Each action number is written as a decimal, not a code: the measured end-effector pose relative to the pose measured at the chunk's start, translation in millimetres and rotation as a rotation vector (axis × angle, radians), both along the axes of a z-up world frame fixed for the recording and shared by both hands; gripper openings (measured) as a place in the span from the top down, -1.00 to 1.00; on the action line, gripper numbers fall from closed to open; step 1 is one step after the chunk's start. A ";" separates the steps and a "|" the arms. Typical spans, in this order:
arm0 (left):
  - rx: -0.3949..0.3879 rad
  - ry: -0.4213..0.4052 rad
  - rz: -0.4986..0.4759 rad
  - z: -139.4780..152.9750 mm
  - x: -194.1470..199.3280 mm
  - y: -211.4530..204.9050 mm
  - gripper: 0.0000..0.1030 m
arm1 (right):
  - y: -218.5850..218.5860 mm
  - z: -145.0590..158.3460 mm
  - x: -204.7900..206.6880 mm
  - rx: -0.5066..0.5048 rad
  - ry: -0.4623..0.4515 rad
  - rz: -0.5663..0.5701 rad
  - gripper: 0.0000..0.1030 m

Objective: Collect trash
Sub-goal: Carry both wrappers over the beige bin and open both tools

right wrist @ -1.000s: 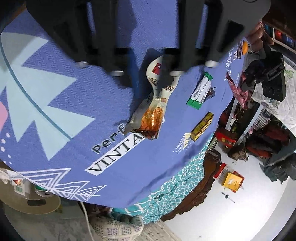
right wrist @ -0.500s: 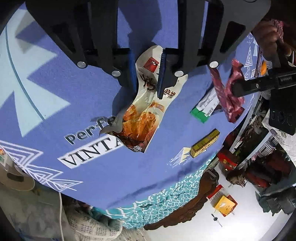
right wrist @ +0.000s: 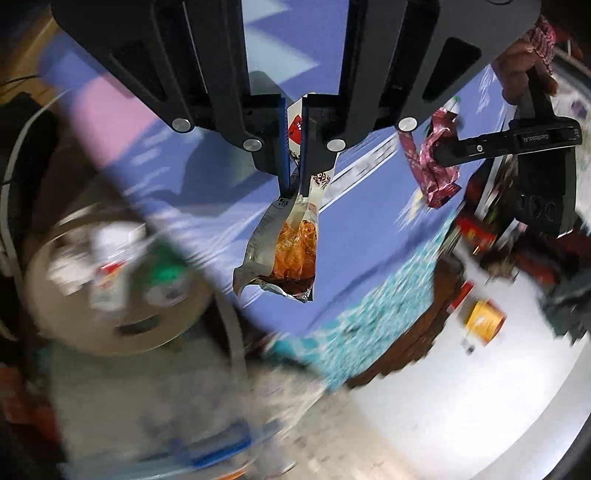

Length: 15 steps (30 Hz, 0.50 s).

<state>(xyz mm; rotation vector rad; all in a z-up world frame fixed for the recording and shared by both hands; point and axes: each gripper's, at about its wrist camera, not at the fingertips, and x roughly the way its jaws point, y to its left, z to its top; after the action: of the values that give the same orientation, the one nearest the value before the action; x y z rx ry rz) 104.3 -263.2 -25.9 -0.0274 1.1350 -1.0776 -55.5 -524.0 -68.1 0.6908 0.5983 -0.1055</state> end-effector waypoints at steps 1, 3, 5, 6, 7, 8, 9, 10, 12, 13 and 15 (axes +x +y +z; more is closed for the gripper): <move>0.004 -0.007 -0.029 3.3 1.9 -22.6 0.95 | -17.4 1.8 -3.4 -0.006 0.001 -0.037 0.86; 0.007 -0.021 -0.073 9.1 5.6 -59.5 0.95 | -50.2 5.1 -9.1 -0.026 0.005 -0.106 0.86; 0.015 -0.047 -0.118 14.9 9.3 -105.4 0.94 | -78.9 6.9 -11.4 -0.058 0.021 -0.166 0.86; 0.019 -0.059 -0.132 16.3 10.3 -122.7 0.94 | -91.6 6.6 -11.5 -0.067 0.029 -0.192 0.86; 0.025 -0.075 -0.149 17.2 11.5 -144.5 0.94 | -103.5 5.8 -11.9 -0.073 0.037 -0.212 0.86; 0.026 -0.084 -0.161 16.9 12.5 -161.5 0.94 | -113.4 4.8 -10.1 -0.079 0.046 -0.227 0.86; 0.026 -0.088 -0.174 15.7 13.8 -178.8 0.94 | -122.4 3.3 -7.2 -0.087 0.057 -0.237 0.85; 0.036 -0.098 -0.184 13.1 15.1 -197.0 0.94 | -129.7 1.4 -2.9 -0.097 0.068 -0.243 0.85; 0.061 -0.108 -0.193 6.0 17.5 -224.8 0.93 | -134.4 -5.7 7.2 -0.108 0.094 -0.236 0.84; 0.073 -0.109 -0.198 0.6 18.9 -237.7 0.93 | -132.9 -11.1 13.3 -0.106 0.107 -0.224 0.82; 0.091 -0.118 -0.199 -8.4 21.2 -257.9 0.48 | -135.4 -21.9 25.1 -0.106 0.145 -0.207 0.81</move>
<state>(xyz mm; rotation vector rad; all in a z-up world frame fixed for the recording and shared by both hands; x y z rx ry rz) 125.5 -521.1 -34.2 0.2222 1.0949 -1.1863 -30.4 -659.4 -89.9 0.6437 0.6541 -0.3803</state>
